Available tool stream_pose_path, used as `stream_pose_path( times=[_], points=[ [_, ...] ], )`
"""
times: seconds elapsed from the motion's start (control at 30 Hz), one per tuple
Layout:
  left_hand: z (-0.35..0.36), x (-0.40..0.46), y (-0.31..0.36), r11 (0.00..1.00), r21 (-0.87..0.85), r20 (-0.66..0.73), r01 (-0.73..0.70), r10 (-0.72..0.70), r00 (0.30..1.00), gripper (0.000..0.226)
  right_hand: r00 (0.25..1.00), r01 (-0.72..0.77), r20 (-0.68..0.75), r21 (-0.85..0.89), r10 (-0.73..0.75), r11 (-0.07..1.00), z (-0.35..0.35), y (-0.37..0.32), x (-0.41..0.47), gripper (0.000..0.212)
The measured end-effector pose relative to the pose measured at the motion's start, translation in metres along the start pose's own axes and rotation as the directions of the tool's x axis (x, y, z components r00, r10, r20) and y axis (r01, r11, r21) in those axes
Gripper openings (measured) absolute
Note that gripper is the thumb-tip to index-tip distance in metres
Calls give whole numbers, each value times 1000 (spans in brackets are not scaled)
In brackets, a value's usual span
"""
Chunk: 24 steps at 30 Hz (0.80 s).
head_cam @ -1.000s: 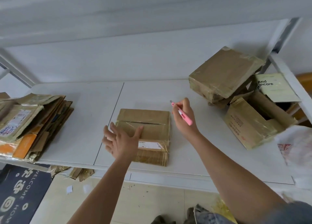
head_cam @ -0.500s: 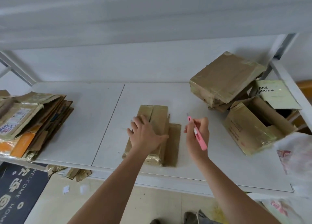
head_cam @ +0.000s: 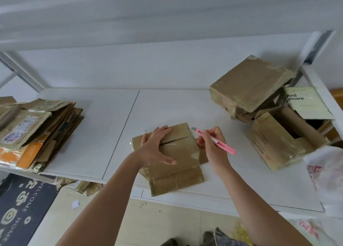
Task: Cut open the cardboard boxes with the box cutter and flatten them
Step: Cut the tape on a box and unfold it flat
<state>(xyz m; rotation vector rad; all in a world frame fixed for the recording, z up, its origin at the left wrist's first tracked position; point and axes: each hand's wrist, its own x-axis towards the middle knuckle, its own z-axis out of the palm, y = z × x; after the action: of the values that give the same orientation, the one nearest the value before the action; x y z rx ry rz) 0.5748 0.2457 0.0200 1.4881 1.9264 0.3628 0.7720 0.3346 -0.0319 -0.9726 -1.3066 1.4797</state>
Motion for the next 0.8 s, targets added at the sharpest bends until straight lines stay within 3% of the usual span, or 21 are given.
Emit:
stream_pose_path(
  times=[0.17,0.57,0.8],
  points=[
    [2,1,-2,1000,-20,-35,-5,4,999,114,996,46,75,-49,-42,998,2,2,8,17],
    [3,1,-3,999,-32,-45,-14,13,999,112,997,4,81,-63,1,998,10,0,18,17],
    [3,4,-6,1000,-3,-24,-22,22,999,117,984,-29,168,-125,50,992,-1,-2,23,20]
  ],
)
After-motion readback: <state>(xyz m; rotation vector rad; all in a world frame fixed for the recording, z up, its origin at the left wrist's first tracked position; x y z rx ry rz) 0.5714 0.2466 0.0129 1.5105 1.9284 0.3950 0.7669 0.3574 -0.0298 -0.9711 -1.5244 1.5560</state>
